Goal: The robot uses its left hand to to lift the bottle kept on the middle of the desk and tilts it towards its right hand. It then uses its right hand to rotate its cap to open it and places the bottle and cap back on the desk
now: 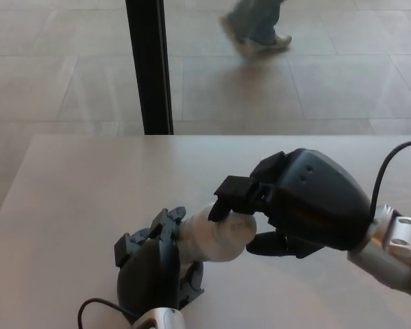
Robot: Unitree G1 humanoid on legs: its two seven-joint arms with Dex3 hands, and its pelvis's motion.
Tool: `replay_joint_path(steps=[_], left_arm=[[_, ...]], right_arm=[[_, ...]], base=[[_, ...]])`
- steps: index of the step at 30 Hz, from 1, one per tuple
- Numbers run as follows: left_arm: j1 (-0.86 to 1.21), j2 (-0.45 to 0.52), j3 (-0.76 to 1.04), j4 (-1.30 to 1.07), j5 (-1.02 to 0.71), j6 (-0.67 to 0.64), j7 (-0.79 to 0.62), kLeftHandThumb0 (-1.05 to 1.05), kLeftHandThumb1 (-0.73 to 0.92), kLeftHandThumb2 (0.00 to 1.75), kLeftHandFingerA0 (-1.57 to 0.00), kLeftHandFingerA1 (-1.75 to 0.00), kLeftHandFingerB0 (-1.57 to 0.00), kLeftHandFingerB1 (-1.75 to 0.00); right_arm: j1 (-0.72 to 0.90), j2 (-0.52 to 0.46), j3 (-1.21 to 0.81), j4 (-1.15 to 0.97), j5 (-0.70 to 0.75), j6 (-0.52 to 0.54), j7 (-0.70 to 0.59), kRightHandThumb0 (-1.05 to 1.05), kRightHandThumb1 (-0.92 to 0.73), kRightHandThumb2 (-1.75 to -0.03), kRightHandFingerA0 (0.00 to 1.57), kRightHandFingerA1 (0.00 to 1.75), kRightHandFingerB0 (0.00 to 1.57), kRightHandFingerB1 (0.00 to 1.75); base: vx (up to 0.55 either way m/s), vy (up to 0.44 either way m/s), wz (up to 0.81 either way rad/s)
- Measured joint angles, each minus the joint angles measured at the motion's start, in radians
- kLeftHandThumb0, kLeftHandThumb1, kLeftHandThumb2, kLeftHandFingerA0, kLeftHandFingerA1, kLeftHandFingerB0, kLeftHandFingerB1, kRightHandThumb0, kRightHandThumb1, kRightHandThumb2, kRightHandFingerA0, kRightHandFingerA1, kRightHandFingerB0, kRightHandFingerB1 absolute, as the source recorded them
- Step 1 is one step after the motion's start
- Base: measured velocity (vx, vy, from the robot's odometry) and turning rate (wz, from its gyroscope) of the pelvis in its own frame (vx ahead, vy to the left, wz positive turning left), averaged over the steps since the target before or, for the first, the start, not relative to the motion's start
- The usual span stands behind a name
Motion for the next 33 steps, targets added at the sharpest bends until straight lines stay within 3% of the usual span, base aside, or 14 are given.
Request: replay_joint_path(steps=[6,7,11,13,21,22,23,25,26,27,29,31,32,33], left_arm=[[0.008,0.001,0.002,0.007,0.000,-0.006,0.002,0.07,0.92,0.64,-0.59,-0.99,-0.46,-0.60],[0.009,0.001,0.003,0.009,0.000,-0.009,0.004,0.07,0.92,0.64,-0.54,-1.16,-0.48,-0.76],[0.011,0.001,0.007,0.013,0.000,-0.016,0.008,0.07,0.92,0.66,-0.57,-0.85,-0.42,-0.57],[0.013,0.002,0.007,0.013,0.000,-0.018,0.009,0.08,0.92,0.66,-0.57,-0.99,-0.46,-0.57],[0.021,0.003,0.008,0.018,0.001,-0.025,0.011,0.07,0.90,0.65,-0.57,-0.94,-0.43,-0.57],[0.024,0.004,0.009,0.017,0.002,-0.025,0.011,0.08,0.90,0.65,-0.58,-0.93,-0.44,-0.58],[0.027,0.005,0.009,0.017,0.003,-0.025,0.012,0.05,0.91,0.65,-0.57,-0.95,-0.44,-0.58],[0.033,0.006,0.011,0.015,0.003,-0.027,0.012,0.05,0.91,0.66,-0.55,-0.86,-0.42,-0.56],[0.041,0.007,0.012,0.014,0.003,-0.027,0.012,0.09,0.92,0.64,-0.56,-1.17,-0.48,-0.64],[0.049,0.010,0.013,0.013,0.002,-0.028,0.012,0.09,0.92,0.63,-0.56,-1.19,-0.48,-0.64],[0.059,0.018,0.017,0.008,0.002,-0.029,0.011,0.09,0.92,0.64,-0.54,-0.96,-0.44,-0.58],[0.064,0.031,0.016,0.000,0.003,-0.029,0.005,0.10,0.92,0.64,-0.52,-1.00,-0.46,-0.63],[0.068,0.038,0.016,-0.006,0.003,-0.029,0.000,0.12,0.89,0.64,-0.53,-1.07,-0.45,-0.86],[0.069,0.046,0.015,-0.010,0.004,-0.029,-0.005,0.09,0.92,0.63,-0.50,-1.20,-0.44,-0.96]], right_arm=[[-0.071,-0.021,0.007,0.021,-0.032,-0.080,-0.026,-0.32,-0.44,-1.06,0.98,1.55,0.82,1.22],[-0.082,-0.023,0.008,0.025,-0.038,-0.095,-0.032,-0.36,-0.44,-1.03,0.95,1.58,0.84,1.20],[-0.120,-0.028,0.008,0.032,-0.057,-0.146,-0.054,-0.32,-0.43,-0.99,0.99,1.64,0.89,1.15],[-0.136,-0.028,0.008,0.037,-0.071,-0.175,-0.074,-0.35,-0.42,-1.00,0.97,1.56,0.88,1.14],[-0.185,-0.040,-0.001,0.061,-0.116,-0.281,-0.142,-0.30,-0.41,-1.11,0.97,1.67,0.83,1.28],[-0.187,-0.049,-0.009,0.064,-0.120,-0.294,-0.150,-0.29,-0.39,-1.10,1.21,1.31,0.90,1.08],[-0.186,-0.055,-0.016,0.065,-0.124,-0.303,-0.156,-0.28,-0.43,-1.08,0.97,1.49,0.82,1.19],[-0.174,-0.079,-0.050,0.067,-0.121,-0.310,-0.158,-0.30,-0.49,-0.95,0.99,1.26,0.82,0.97],[-0.167,-0.094,-0.067,0.068,-0.118,-0.311,-0.156,-0.36,-0.59,-0.73,1.01,1.29,0.87,0.92],[-0.155,-0.107,-0.092,0.070,-0.111,-0.310,-0.155,-0.33,-0.58,-0.73,0.98,1.38,0.87,1.00],[-0.125,-0.133,-0.146,0.086,-0.093,-0.301,-0.151,-0.14,-0.43,-0.87,0.94,1.75,0.81,1.39],[-0.098,-0.147,-0.192,0.107,-0.072,-0.288,-0.146,-0.16,-0.47,-0.81,0.95,1.75,0.85,1.24],[-0.086,-0.151,-0.213,0.119,-0.060,-0.283,-0.143,-0.18,-0.47,-0.77,0.96,1.75,0.87,1.07],[-0.077,-0.154,-0.230,0.128,-0.053,-0.279,-0.142,-0.21,-0.51,-0.70,0.93,1.75,0.83,1.15]], base=[[0.00,0.000,0.00],[0.00,0.000,0.00],[0.00,0.000,0.00],[0.00,0.000,0.00],[0.00,0.000,0.00],[0.00,0.000,0.00],[0.00,0.000,0.00],[0.00,0.000,0.00],[0.00,0.000,0.00],[0.00,0.000,0.00],[0.00,0.000,0.00],[0.00,0.000,0.00],[0.00,0.000,0.00],[0.00,0.000,0.00]])
